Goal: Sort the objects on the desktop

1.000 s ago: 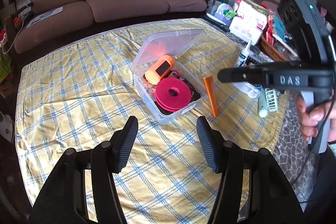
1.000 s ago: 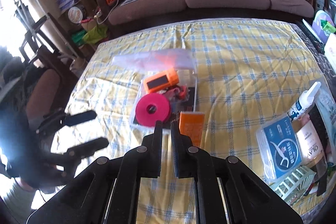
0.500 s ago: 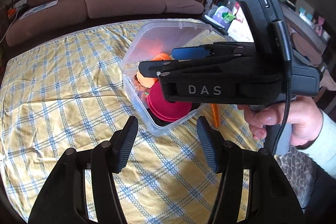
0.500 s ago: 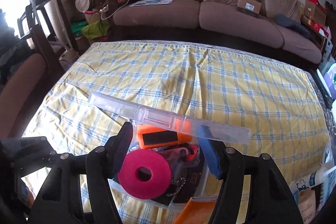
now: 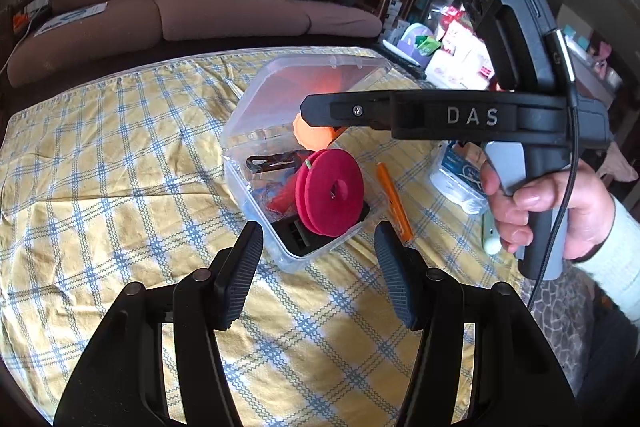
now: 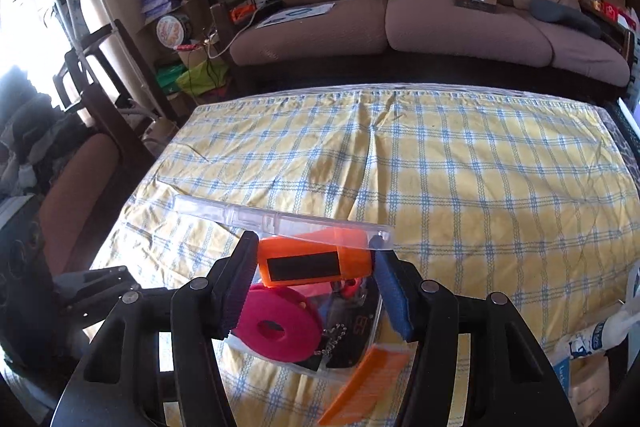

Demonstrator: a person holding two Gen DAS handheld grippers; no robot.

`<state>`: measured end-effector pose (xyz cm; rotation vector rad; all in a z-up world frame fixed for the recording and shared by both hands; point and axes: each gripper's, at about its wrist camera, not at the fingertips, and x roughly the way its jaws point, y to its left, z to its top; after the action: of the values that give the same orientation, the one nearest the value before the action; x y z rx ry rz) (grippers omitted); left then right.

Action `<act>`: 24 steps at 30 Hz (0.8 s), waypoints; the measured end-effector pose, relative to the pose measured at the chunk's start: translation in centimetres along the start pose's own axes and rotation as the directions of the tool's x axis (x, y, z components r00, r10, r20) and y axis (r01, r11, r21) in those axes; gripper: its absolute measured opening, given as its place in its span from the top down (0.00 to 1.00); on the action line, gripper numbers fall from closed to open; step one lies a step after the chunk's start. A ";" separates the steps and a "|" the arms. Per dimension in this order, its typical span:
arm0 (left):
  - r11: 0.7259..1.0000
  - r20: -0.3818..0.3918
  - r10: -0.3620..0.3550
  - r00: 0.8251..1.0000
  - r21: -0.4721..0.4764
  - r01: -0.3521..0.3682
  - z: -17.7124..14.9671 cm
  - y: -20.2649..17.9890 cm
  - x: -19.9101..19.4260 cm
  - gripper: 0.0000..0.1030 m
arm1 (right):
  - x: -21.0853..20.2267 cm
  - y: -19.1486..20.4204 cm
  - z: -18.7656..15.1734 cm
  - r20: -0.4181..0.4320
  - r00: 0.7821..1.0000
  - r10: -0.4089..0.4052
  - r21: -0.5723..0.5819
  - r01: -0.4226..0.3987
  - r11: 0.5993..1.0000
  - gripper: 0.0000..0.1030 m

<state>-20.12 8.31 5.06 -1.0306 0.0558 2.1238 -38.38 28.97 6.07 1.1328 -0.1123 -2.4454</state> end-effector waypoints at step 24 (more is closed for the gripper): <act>0.999 -0.036 -0.021 0.999 0.033 0.022 0.0 -0.6 1.5 0.46 | 3.5 3.6 -3.3 -0.290 0.918 -0.270 -0.722 -0.024 0.692 0.43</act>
<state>-20.33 9.63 4.17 -1.0450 0.0968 2.0788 -36.62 24.64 2.32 1.2041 0.9945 -1.9830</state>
